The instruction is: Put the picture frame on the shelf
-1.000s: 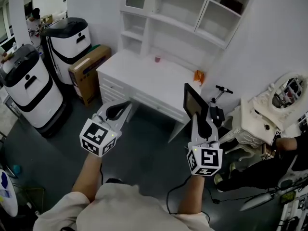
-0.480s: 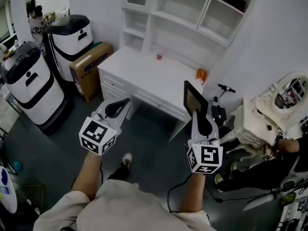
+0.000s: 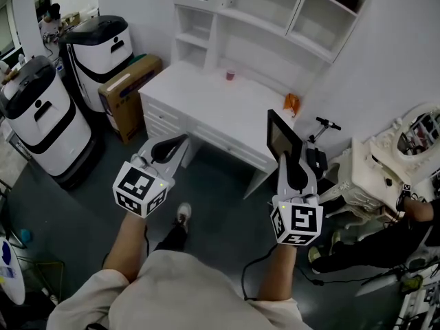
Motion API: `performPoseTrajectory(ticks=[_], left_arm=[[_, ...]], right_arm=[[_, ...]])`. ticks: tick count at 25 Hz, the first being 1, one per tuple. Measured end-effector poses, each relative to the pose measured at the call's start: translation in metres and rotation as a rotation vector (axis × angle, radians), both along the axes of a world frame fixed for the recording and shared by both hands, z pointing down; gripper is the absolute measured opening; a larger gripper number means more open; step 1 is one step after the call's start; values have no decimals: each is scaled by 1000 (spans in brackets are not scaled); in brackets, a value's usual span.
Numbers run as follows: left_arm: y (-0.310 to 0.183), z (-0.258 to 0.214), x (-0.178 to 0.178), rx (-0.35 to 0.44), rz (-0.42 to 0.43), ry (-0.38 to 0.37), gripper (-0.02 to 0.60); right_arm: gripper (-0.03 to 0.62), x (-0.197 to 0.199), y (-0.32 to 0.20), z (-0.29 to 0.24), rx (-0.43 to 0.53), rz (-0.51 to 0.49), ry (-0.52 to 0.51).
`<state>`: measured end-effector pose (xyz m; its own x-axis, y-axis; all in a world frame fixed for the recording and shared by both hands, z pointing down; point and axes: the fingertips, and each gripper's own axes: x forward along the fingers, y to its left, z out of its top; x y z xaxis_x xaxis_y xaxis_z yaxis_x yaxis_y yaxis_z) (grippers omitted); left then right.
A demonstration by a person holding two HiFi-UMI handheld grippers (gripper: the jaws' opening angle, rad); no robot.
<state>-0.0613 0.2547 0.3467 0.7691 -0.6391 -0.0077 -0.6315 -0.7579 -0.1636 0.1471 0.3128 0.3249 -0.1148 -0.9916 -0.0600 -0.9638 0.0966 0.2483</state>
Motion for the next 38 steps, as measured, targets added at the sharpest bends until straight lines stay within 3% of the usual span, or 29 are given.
performPoseTrajectory(ticks=[16,38], left_arm=[[-102,-1,24,5,32,29,0],[-280,-11,38,-10,57,18,0]], right_arm=[[18,24,-96,-2,15,22,-10],[18,29,-277,-19,25,31,-15]])
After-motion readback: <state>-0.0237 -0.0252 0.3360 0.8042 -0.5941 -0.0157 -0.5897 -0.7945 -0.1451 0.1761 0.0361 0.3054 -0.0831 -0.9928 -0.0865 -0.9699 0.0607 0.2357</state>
